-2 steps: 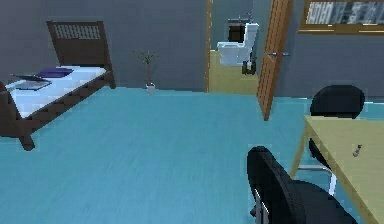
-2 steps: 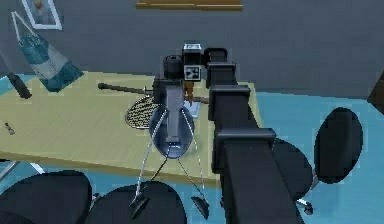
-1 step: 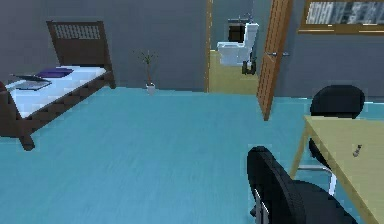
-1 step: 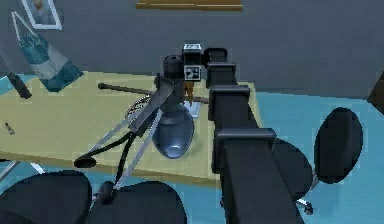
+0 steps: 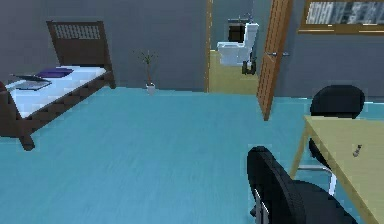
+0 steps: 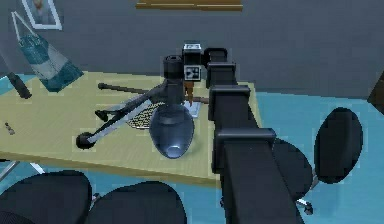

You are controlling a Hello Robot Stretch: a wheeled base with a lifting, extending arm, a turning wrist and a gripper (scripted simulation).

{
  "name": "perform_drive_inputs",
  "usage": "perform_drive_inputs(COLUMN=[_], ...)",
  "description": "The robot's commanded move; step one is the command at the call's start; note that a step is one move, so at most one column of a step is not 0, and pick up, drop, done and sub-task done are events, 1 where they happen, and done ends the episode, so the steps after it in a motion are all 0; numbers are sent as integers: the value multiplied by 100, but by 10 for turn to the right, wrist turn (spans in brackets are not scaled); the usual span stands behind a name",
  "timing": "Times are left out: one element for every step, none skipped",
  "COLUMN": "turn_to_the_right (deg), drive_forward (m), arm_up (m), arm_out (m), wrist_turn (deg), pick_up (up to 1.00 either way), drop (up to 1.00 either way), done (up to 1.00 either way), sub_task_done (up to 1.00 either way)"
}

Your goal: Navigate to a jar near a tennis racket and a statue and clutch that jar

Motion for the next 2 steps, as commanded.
perform_drive_inputs(turn_to_the_right=[0, 0], drive_forward=[0, 0], arm_up=[0, 0], arm_out=[0, 0], wrist_turn=[450, 360], pick_up=[0, 0], drop=[0, 0], done=[0, 0], sub_task_done=[0, 0])
